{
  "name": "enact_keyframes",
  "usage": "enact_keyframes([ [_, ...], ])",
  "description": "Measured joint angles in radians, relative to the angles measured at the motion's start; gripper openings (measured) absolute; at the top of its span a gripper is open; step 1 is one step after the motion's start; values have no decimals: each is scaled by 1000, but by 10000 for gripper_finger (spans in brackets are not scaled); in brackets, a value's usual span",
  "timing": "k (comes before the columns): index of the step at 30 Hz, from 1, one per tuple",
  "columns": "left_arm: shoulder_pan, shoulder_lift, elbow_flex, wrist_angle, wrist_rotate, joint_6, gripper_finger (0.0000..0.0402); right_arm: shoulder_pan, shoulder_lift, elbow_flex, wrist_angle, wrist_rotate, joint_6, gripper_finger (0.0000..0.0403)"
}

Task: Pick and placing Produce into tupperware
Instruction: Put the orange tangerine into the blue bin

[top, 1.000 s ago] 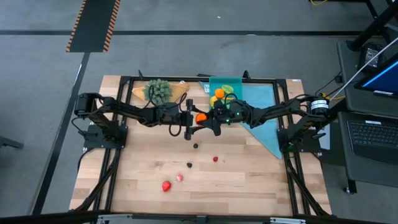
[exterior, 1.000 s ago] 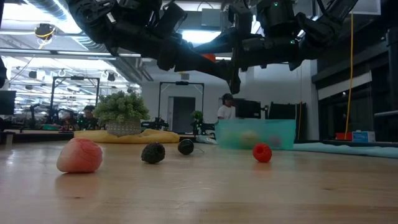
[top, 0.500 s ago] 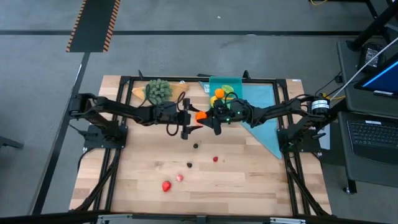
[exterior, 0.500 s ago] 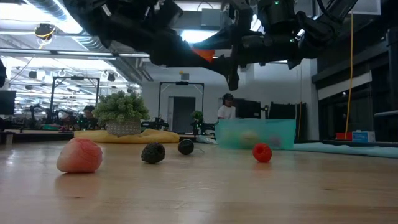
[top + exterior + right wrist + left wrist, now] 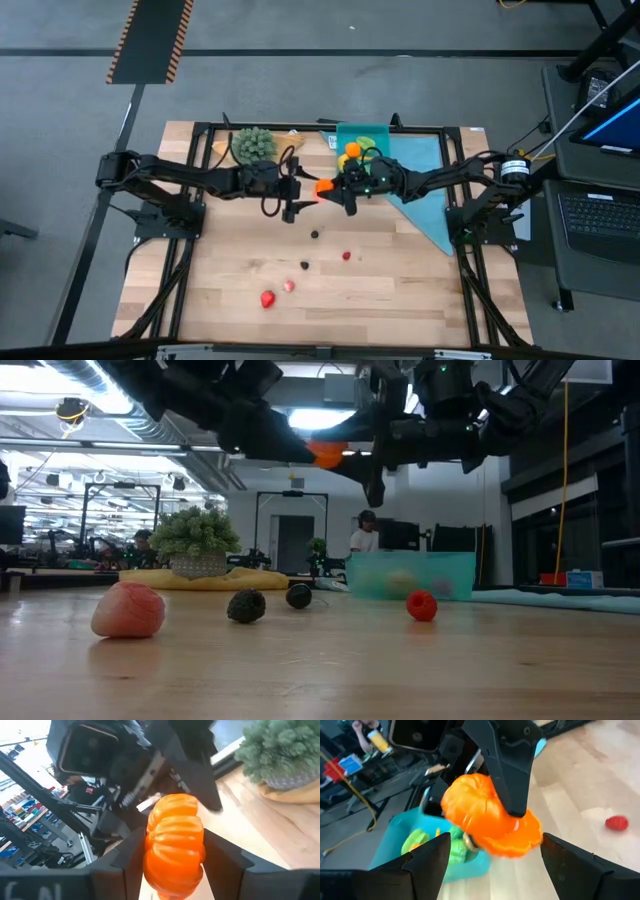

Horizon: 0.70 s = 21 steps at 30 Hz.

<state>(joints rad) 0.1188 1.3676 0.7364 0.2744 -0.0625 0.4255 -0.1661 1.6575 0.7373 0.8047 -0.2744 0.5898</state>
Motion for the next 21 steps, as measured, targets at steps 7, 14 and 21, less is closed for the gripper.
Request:
enact_keyframes([
  [7,3,-90,3,-112,-19,-5,298,-109,-9,-4,-42,-89,-24,173],
  [14,3,-195,-7,-242,-10,-41,298,-208,-30,-5,-66,-149,-73,173],
  [21,16,-334,-152,-134,14,-89,298,-245,-83,-5,-175,-158,-202,173],
])
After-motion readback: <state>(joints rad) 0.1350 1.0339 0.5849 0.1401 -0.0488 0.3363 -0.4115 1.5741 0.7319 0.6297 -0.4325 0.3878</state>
